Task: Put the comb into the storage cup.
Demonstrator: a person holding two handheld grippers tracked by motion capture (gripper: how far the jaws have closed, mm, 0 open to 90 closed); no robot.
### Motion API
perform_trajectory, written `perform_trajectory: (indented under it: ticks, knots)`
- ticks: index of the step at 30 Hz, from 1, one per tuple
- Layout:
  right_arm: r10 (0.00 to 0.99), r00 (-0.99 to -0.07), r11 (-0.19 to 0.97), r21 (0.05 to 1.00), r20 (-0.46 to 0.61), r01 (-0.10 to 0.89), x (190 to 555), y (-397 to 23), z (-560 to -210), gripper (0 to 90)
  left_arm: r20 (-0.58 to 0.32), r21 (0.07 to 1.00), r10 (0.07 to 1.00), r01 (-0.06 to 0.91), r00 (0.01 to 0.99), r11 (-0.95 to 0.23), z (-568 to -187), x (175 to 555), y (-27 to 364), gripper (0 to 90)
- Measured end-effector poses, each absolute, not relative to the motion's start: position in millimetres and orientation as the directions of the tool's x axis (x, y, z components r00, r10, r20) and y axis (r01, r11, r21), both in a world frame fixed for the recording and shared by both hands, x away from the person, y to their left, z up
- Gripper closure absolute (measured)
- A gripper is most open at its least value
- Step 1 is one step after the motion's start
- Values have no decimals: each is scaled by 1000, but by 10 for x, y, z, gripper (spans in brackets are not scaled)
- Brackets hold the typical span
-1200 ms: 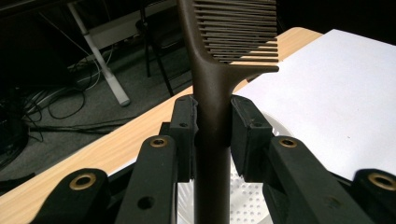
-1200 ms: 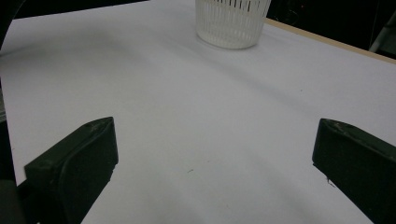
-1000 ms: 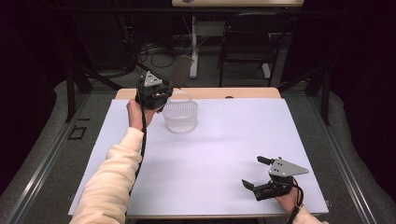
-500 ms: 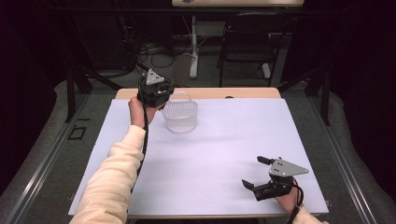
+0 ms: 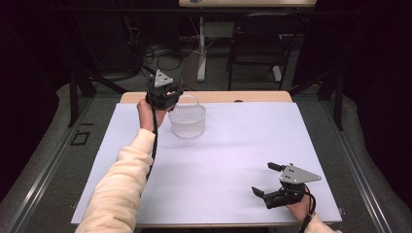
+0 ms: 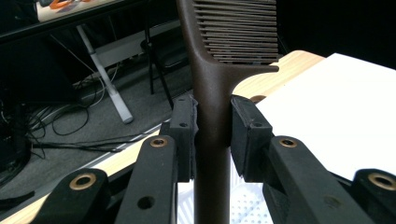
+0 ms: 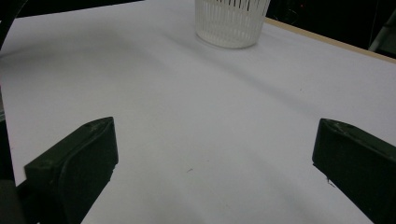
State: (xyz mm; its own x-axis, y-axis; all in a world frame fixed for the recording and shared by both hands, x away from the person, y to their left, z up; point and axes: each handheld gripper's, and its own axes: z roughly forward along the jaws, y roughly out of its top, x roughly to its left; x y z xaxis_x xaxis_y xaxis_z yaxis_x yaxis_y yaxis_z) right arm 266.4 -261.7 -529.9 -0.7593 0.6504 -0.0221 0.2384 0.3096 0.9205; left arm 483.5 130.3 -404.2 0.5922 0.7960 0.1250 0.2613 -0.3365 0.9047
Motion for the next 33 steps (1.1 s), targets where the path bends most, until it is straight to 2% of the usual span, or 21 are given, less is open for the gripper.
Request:
perform_trajectory:
  ticks: [33]
  knots:
    - [646,-763,311,921,-25,234,2661,-2616,-5299,0,64,912,780,281,623,-298,-4323,4965,1162,723]
